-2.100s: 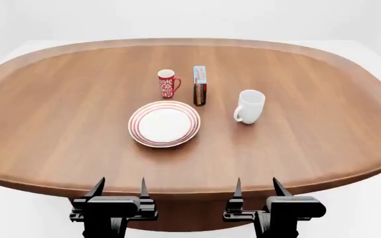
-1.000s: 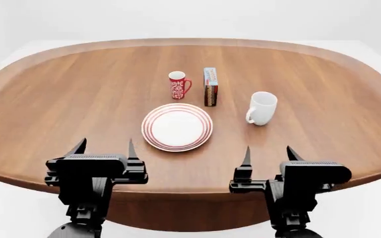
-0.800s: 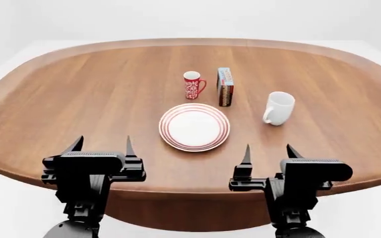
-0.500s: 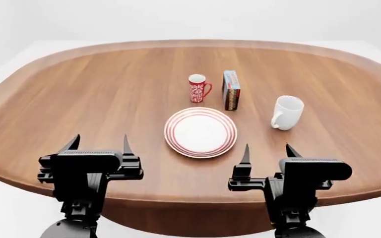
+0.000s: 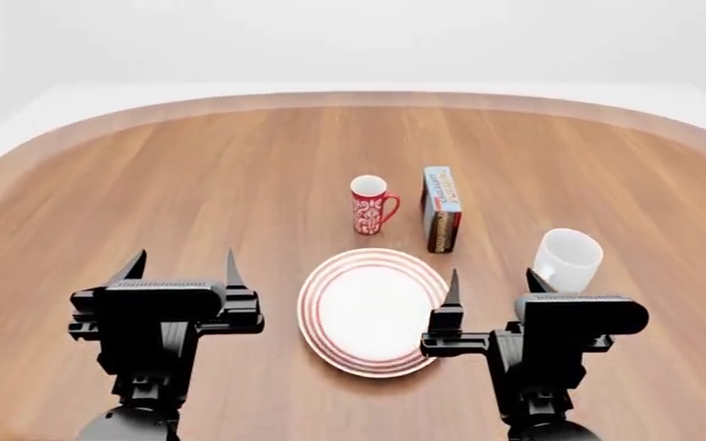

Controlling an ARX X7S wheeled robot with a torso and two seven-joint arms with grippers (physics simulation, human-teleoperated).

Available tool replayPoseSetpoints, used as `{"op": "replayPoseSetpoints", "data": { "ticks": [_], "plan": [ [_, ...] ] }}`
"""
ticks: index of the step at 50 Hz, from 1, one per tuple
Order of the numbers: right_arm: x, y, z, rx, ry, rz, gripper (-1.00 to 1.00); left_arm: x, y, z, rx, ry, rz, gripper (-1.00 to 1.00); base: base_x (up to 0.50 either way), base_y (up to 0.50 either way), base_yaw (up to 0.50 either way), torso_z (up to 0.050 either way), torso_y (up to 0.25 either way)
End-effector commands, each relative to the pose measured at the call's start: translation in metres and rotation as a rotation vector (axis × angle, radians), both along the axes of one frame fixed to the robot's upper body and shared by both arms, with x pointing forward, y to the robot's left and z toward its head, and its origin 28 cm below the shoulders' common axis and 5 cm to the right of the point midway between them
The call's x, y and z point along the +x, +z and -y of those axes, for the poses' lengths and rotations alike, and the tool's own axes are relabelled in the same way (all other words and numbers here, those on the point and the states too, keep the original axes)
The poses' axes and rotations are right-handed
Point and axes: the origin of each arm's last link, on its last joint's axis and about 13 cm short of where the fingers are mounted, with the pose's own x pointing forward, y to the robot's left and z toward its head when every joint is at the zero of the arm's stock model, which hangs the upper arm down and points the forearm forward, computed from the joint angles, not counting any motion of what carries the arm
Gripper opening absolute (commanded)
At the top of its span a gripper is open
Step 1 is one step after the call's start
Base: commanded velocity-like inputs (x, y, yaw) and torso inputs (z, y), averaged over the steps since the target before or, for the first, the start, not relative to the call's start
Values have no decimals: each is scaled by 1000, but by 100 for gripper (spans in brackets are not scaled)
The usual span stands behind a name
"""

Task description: Pick up the white mug and put it on the plate, and put the chocolate pudding to the right of the plate.

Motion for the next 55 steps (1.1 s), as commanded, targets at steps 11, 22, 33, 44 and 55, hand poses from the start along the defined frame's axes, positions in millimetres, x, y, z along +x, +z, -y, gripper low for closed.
{"op": "replayPoseSetpoints", "data": {
  "ticks": [11, 22, 33, 44, 55],
  "plan": [
    [0, -3, -1, -1, 2, -8, 100, -1, -1, -1, 1, 5, 5, 100, 500, 12, 0, 0, 1],
    [0, -2, 0, 21, 0, -9, 100, -1, 1, -1, 3, 7, 12, 100, 455, 11, 0, 0, 0],
    [9, -2, 5, 25, -212, -46, 100, -1, 1, -2, 2, 13, 14, 100, 0, 0, 0, 0, 1],
    [16, -12, 9, 112, -523, -176, 100, -1, 0, -2, 1, 16, 12, 100, 0, 0, 0, 0, 0],
    [14, -21, 7, 227, -557, -315, 100, 0, 0, -3, -1, 23, 14, 100, 0, 0, 0, 0, 0]
  ]
}}
